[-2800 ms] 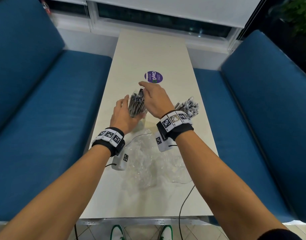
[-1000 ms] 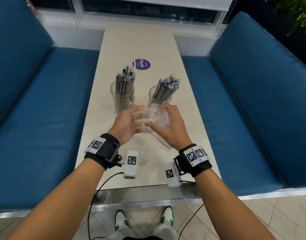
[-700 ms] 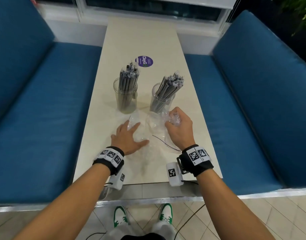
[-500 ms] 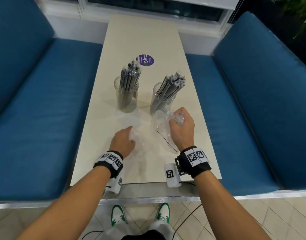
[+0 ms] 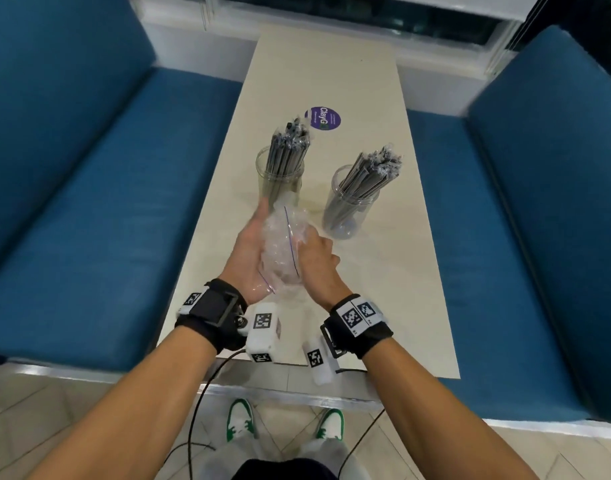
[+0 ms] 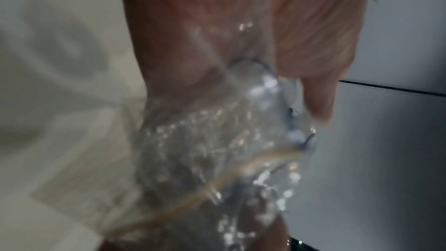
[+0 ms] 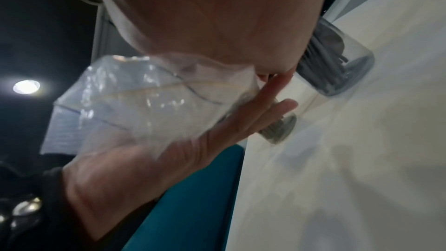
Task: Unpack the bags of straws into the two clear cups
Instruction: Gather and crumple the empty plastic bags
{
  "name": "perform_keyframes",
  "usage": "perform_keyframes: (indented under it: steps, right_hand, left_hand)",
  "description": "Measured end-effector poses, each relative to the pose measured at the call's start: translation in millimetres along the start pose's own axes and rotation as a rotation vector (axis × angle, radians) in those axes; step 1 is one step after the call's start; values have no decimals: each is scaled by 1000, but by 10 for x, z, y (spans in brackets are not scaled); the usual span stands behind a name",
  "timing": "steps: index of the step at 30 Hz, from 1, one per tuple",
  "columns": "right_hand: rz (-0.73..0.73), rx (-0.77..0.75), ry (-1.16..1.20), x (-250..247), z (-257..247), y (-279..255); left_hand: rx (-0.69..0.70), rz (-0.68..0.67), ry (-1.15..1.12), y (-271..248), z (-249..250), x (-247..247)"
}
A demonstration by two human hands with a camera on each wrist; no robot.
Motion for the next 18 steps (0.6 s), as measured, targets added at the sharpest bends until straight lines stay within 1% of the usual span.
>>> perform_keyframes:
  steps: [1, 2, 4, 6, 8, 10, 12, 13, 15, 17, 18]
  right_hand:
    - [-35, -43, -116, 47, -3, 14]
    - [-73, -86, -203, 96, -7, 14]
    - [-161, -110, -252, 159, -26, 6]
    - [-279, -126, -174, 230, -44, -30]
    - [-383, -162, -29, 335, -60, -143]
    - [-429, -179, 109, 446, -23, -312]
    - [-425, -191, 176, 531, 77, -490]
    - [-413, -182, 196, 544, 138, -582]
    - [-411, -144, 208, 564, 329, -754]
    - [-440, -56, 184, 588, 590, -957]
    - [-471, 7, 158, 600, 734, -1063]
  left_hand:
    - [22, 19, 54, 0, -13, -30]
    - [39, 70, 94, -15, -35, -95]
    - [41, 173, 93, -33, -114, -339]
    - [78, 260, 99, -140, -132, -559]
    - [149, 336, 144, -313, -92, -724]
    - [236, 460, 211, -530, -41, -955]
    - [313, 624, 229, -754, -8, -1297]
    - [347, 706, 232, -867, 0, -1485]
    - [406, 816, 223, -1061, 17, -1807]
    - [398, 930, 184, -1182, 21, -2165]
    - [369, 1002, 167, -1222, 7, -2370]
Point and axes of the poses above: each hand's wrist, its own y-axis towards the middle knuckle, its own x-axis out of the palm, z = x × y, the point moved 6 cm from there along y, towards the middle knuckle, and after that the axes turned 9 degrees about y, right-handed, at the moved point
